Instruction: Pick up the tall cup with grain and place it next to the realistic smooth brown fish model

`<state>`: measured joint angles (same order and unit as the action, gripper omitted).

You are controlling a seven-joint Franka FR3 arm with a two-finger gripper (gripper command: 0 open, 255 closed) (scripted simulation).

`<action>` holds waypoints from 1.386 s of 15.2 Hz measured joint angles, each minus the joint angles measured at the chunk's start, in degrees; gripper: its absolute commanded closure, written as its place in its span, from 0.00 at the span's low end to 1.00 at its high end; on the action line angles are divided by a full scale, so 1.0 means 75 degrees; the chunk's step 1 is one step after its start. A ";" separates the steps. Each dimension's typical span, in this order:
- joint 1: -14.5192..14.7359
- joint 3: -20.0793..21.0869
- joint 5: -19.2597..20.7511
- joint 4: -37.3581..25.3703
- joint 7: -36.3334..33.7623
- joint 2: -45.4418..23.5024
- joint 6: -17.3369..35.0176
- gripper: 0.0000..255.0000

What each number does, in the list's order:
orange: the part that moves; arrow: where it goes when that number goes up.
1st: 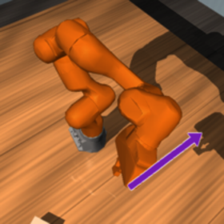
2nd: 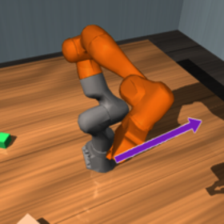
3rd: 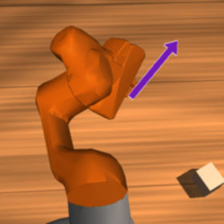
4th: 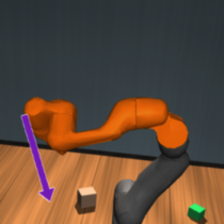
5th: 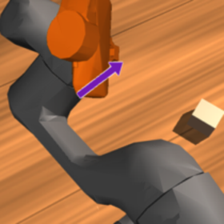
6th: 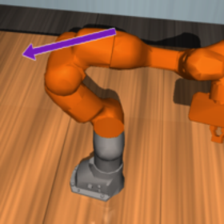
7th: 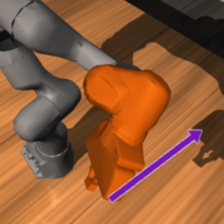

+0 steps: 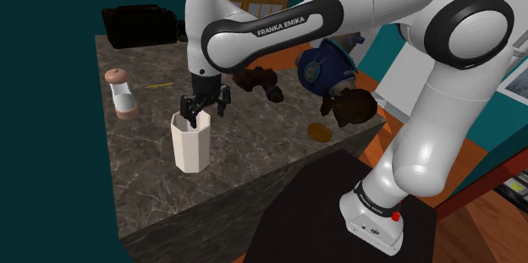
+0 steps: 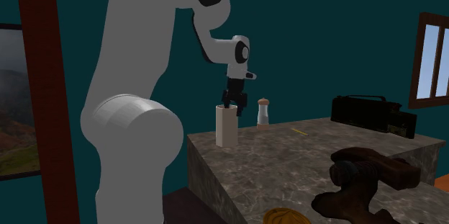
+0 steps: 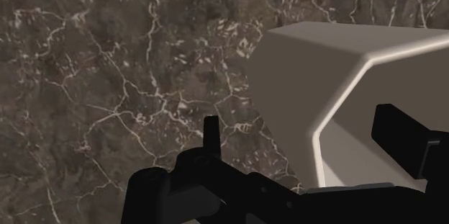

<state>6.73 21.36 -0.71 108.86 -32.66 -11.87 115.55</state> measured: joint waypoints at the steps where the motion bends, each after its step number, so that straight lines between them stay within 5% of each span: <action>1: 0.0005 0.0003 0.0001 0.0022 -0.0007 -0.0004 0.0027 0.00; 6: 0.0008 0.0004 0.0002 0.0040 -0.0011 -0.0005 0.0049 0.00; 7: 0.0008 0.0004 0.0002 0.0040 -0.0011 -0.0005 0.0049 1.00; 21: 0.0001 0.0019 -0.0043 -0.0120 -0.0010 0.0118 -0.0231 1.00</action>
<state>6.74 21.50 -1.03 107.96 -32.74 -10.98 113.81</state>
